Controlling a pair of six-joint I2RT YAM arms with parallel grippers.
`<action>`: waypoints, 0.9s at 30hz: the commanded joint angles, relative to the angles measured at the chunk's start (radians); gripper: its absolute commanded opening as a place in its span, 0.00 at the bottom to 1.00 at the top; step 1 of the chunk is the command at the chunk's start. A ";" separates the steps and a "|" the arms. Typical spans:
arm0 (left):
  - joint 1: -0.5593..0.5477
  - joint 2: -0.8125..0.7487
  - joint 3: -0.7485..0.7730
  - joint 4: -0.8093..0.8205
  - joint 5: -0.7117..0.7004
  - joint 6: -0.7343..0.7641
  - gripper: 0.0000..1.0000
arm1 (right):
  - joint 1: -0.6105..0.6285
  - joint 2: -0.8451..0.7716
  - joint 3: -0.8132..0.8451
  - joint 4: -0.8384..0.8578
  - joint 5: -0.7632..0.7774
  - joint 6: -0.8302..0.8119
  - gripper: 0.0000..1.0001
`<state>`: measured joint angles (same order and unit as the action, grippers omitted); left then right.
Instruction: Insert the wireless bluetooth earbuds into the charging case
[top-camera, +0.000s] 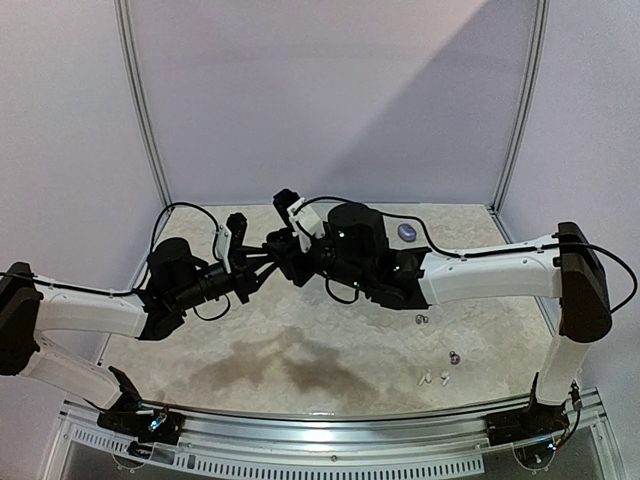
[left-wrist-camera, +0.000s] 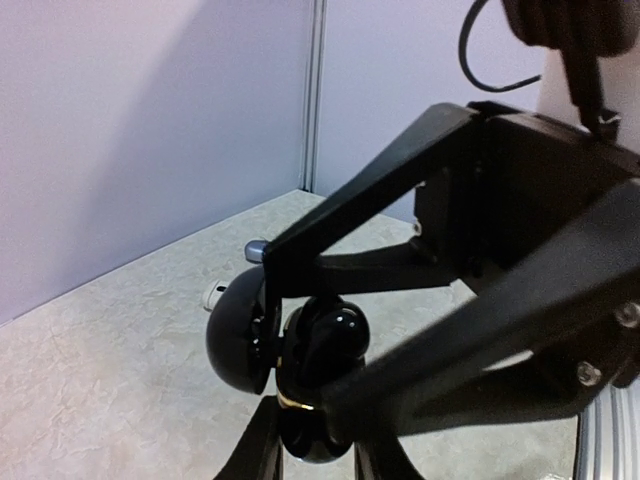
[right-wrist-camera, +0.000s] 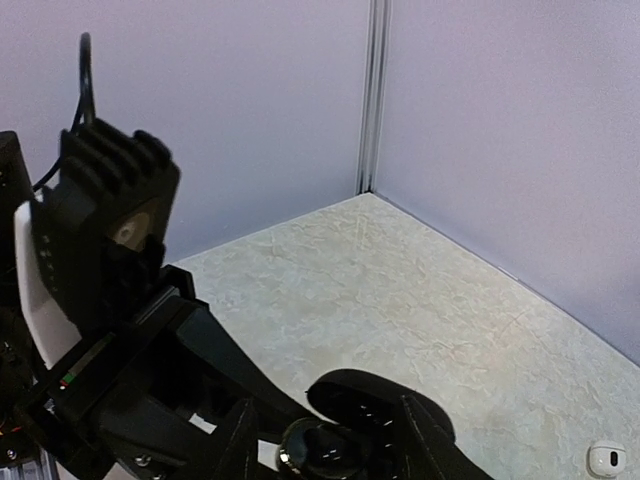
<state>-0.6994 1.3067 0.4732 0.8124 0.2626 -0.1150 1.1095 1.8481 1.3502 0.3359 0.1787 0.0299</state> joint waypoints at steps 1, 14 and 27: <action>-0.009 -0.035 -0.005 0.086 0.077 -0.010 0.00 | -0.038 -0.012 0.001 -0.106 0.062 -0.035 0.47; -0.006 -0.029 0.005 0.074 0.077 -0.012 0.00 | -0.039 -0.013 0.050 -0.146 -0.067 -0.101 0.49; -0.003 -0.020 0.011 0.015 0.075 0.262 0.00 | -0.078 -0.248 0.096 -0.326 -0.236 -0.068 0.52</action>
<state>-0.6991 1.3006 0.4686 0.8268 0.3069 -0.0208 1.0584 1.7123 1.3964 0.0769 0.0151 -0.0803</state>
